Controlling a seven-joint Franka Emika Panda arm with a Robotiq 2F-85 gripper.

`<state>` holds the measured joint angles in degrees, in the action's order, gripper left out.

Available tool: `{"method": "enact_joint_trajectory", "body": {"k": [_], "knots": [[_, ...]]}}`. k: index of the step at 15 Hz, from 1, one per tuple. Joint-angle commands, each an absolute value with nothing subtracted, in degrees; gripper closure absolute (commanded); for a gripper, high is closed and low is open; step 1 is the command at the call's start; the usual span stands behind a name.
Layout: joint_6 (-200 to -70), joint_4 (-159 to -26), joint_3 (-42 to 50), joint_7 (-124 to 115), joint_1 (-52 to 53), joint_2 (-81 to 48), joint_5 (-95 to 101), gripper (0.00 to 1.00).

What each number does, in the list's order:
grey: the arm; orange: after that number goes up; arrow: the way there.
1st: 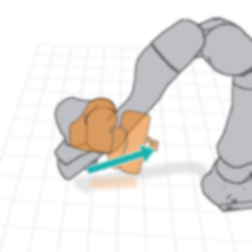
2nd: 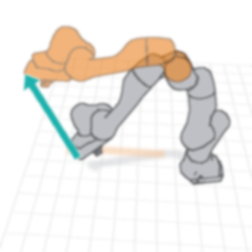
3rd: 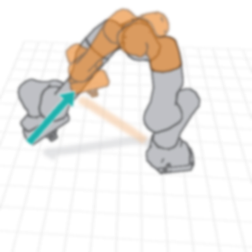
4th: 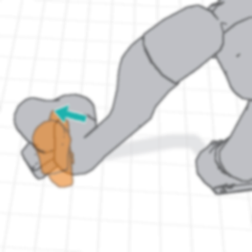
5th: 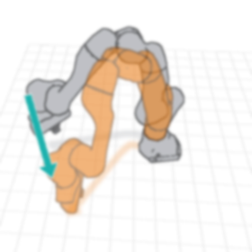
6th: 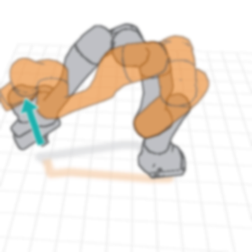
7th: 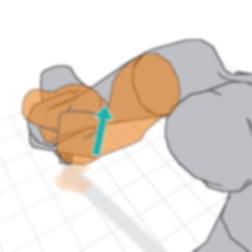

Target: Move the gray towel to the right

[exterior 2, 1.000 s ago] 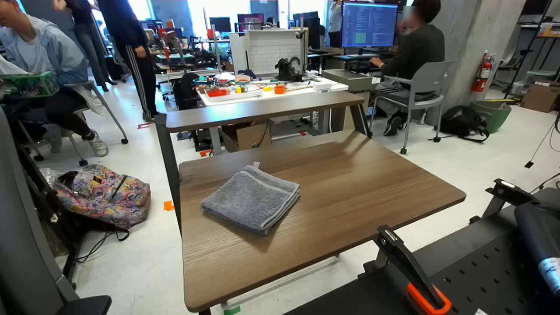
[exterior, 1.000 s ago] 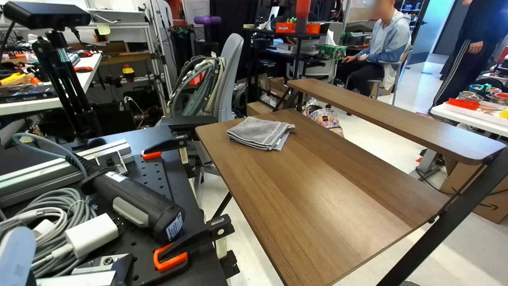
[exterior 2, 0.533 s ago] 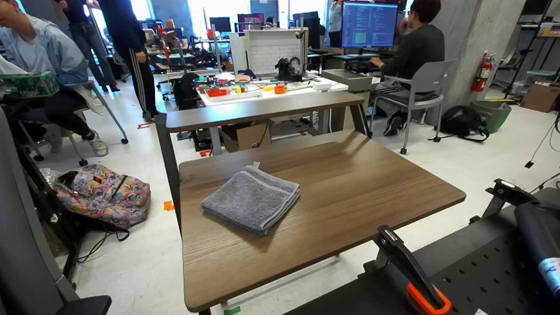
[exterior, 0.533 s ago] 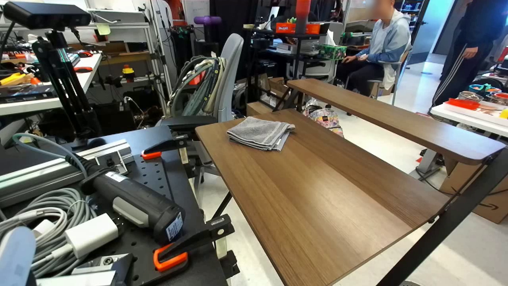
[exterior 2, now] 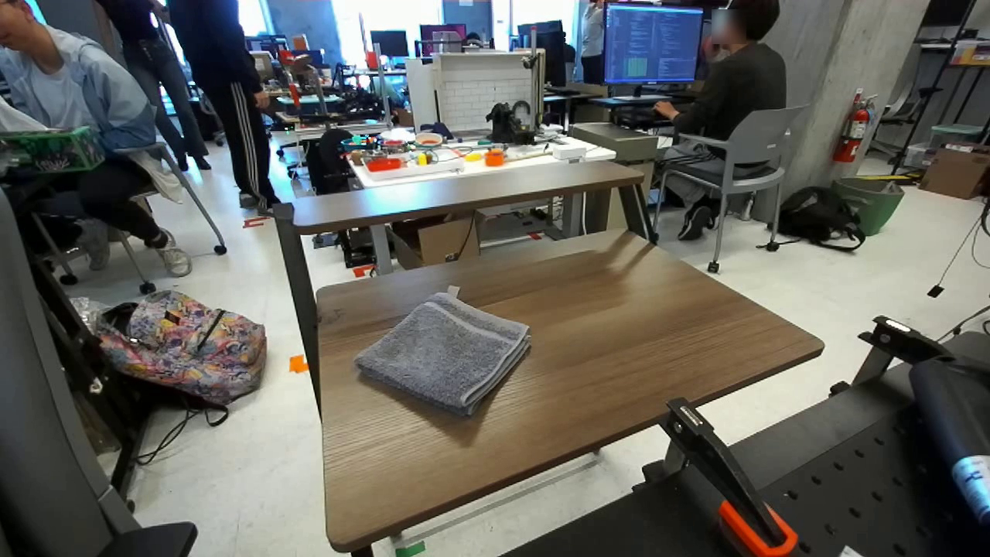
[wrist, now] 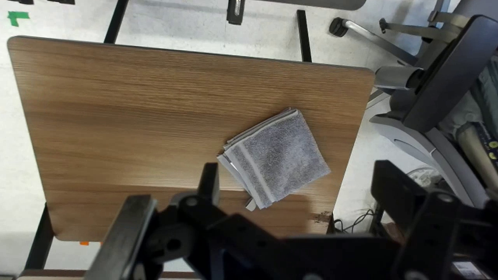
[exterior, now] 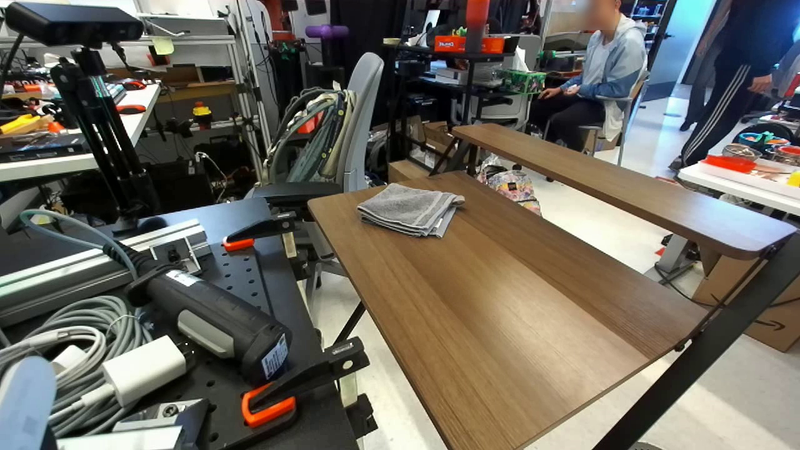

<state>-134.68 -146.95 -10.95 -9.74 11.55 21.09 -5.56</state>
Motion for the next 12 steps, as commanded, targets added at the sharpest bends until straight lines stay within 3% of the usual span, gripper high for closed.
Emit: {"method": "enact_joint_trajectory", "body": {"k": [1,12], "knots": [[-139.05,-138.54,-12.32,-13.62,10.33,6.27,-5.37,0.00],[-145.42,-111.04,-5.08,-30.51,18.68,-33.12,9.10,0.00]]}}
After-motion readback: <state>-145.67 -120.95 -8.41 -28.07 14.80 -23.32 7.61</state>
